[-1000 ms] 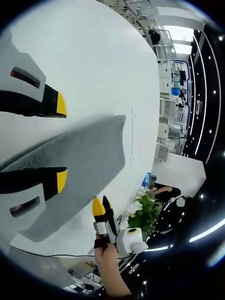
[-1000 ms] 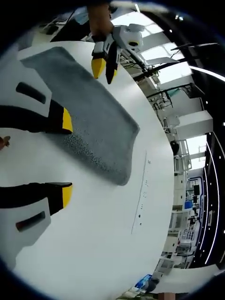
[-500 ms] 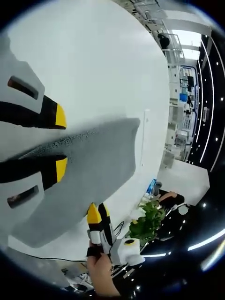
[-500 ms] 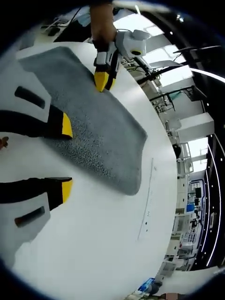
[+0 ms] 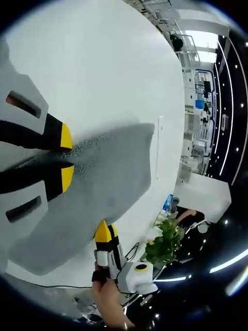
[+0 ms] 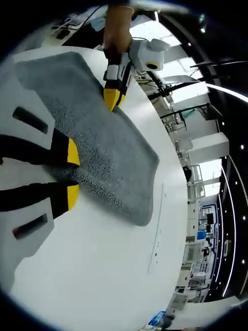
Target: Fold the towel on the table until its edges align and the towel forms a compact rectangular stack.
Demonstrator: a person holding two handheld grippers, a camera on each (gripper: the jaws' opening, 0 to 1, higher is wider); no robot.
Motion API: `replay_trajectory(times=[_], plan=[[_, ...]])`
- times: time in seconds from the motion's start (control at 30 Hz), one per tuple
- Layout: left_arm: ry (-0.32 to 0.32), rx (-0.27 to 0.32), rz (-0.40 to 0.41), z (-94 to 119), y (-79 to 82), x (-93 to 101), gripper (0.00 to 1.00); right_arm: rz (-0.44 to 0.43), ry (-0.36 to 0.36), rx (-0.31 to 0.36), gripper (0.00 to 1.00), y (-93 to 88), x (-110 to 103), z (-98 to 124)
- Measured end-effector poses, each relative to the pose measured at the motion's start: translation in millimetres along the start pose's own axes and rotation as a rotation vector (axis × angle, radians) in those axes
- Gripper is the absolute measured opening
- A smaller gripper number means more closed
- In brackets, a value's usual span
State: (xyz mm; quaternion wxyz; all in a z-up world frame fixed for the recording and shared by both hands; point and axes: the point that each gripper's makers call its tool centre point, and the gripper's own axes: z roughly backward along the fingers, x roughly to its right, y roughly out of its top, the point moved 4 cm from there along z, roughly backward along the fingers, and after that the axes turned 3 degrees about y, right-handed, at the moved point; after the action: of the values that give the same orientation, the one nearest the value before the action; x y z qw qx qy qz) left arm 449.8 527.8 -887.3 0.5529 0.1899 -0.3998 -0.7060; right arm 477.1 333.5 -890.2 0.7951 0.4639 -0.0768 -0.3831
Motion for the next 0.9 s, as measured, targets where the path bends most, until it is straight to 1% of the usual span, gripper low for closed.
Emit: replay_trajectory(times=[0.07,0.17,0.2,0.27,0.4,0.43,0.47,0.5,0.53,0.6,0.63,0.7,0.73,0.8,0.9], plan=[[0.019,-0.013,-0.03,-0.3,0.5,1.6,0.09,0.002,0.001,0.002,0.09,0.1,0.4,-0.4],[0.052,-0.022,-0.051,-0.4,0.9,7.4,0.08,-0.001,0.001,0.009,0.08,-0.9,2.6,-1.0],[0.053,-0.02,-0.044,-0.1,0.6,8.2,0.08,0.012,-0.009,0.009,0.08,-1.4,3.3,-0.5],[0.044,-0.014,0.001,-0.3,-1.2,9.9,0.08,0.038,-0.026,0.009,0.08,-2.1,5.6,0.7],[0.03,-0.012,-0.02,-0.1,-3.5,17.9,0.08,0.045,-0.036,0.009,0.08,-6.0,12.2,5.6],[0.028,-0.013,-0.026,-0.6,-3.5,20.3,0.08,0.075,-0.038,0.007,0.08,-6.9,13.5,6.6],[0.022,-0.013,-0.037,-1.4,-3.6,24.1,0.08,0.155,-0.043,-0.005,0.07,-7.3,15.6,9.2],[0.017,-0.012,-0.041,-2.4,-3.7,27.3,0.08,0.188,-0.05,-0.014,0.07,-8.9,16.7,12.0],[0.014,-0.012,-0.043,-2.9,-3.9,29.5,0.08,0.174,-0.051,-0.014,0.07,-10.7,13.1,13.8],[0.007,-0.013,-0.054,-4.7,-3.8,35.6,0.08,0.137,-0.056,-0.009,0.07,-13.7,15.0,21.2],[0.005,-0.015,-0.06,-5.3,-3.8,38.0,0.08,0.104,-0.057,-0.001,0.07,-16.0,17.3,25.0],[-0.007,-0.021,-0.074,-6.8,-4.1,45.8,0.08,0.081,-0.066,0.007,0.07,-19.7,24.0,31.1],[-0.012,-0.022,-0.076,-7.5,-4.7,51.1,0.08,0.079,-0.069,0.008,0.07,-21.2,25.4,33.7],[-0.021,-0.017,-0.115,-9.0,-5.9,61.0,0.08,0.073,-0.079,0.01,0.07,-25.4,28.6,41.1],[-0.035,-0.017,-0.124,-10.0,-8.2,73.2,0.08,0.06,-0.095,0.018,0.06,-30.8,32.0,51.1]])
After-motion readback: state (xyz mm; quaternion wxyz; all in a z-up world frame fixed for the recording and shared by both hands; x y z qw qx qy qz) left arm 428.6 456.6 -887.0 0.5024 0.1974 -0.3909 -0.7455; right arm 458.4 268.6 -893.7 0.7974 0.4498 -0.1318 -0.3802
